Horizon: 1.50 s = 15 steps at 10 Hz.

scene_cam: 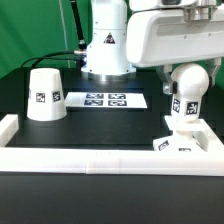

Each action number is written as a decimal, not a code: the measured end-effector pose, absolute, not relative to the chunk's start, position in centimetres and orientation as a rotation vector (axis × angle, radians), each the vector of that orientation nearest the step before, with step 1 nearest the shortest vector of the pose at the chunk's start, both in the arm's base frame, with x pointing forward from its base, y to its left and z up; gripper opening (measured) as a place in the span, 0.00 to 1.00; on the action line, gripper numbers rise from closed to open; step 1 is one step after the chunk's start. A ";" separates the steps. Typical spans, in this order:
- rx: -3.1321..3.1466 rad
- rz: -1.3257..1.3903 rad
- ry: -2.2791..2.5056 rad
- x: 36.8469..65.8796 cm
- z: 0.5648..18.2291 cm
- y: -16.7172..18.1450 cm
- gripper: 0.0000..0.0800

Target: Assemble lamp

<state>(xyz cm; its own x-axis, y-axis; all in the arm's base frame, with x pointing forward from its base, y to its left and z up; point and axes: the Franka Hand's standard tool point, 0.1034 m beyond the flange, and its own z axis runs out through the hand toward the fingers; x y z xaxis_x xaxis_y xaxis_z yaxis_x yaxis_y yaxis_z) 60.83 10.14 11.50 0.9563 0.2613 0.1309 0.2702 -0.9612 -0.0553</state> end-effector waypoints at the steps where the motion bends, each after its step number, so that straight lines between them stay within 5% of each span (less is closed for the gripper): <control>1: -3.041 -0.191 -0.207 60.9 11.5 10.0 0.72; 9: -2.842 -0.099 1.016 60.6 11.3 9.9 0.73; 13: -2.740 -0.069 1.222 60.7 11.3 9.8 0.73; 15: -2.776 -0.073 1.139 60.7 11.3 9.9 0.81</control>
Offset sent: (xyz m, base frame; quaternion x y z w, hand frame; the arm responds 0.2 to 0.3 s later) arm -0.0054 -0.0004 -0.0056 -0.0077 -0.0089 0.2583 0.9660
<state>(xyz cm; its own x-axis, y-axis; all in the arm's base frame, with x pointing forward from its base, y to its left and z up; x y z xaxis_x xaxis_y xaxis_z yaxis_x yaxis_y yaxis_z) 60.72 9.92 11.31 0.7124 -0.7017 -0.0082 -0.6949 -0.7037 -0.1479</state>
